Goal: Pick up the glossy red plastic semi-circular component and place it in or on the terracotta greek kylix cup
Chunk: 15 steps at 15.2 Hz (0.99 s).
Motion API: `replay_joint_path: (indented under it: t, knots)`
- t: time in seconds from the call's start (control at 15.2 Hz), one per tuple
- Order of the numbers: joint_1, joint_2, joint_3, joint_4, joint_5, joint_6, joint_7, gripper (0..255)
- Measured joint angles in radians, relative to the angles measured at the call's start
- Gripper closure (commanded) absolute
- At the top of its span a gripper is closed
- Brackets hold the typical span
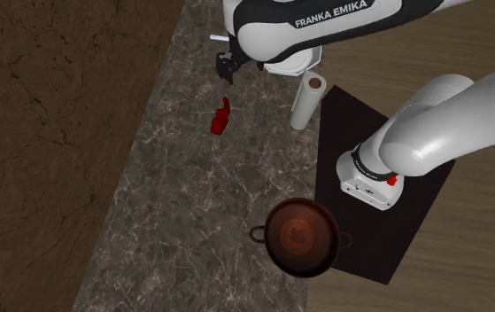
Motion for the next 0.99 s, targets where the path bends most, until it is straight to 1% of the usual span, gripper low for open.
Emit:
replay_joint_path:
  t: [0.13, 0.33, 0.53, 0.66, 0.99]
  knots:
    - [-0.007, 0.065, 0.021, 0.003, -0.003, 0.057, 0.06, 0]
    - [-0.023, 0.203, 0.049, 0.046, -0.032, 0.144, 0.16, 0]
    - [-0.026, 0.306, 0.067, 0.071, -0.062, 0.214, 0.258, 0]
    - [-0.025, 0.348, 0.07, 0.077, -0.078, 0.247, 0.288, 0]
    - [-0.024, 0.415, 0.067, 0.071, -0.113, 0.317, 0.317, 0]
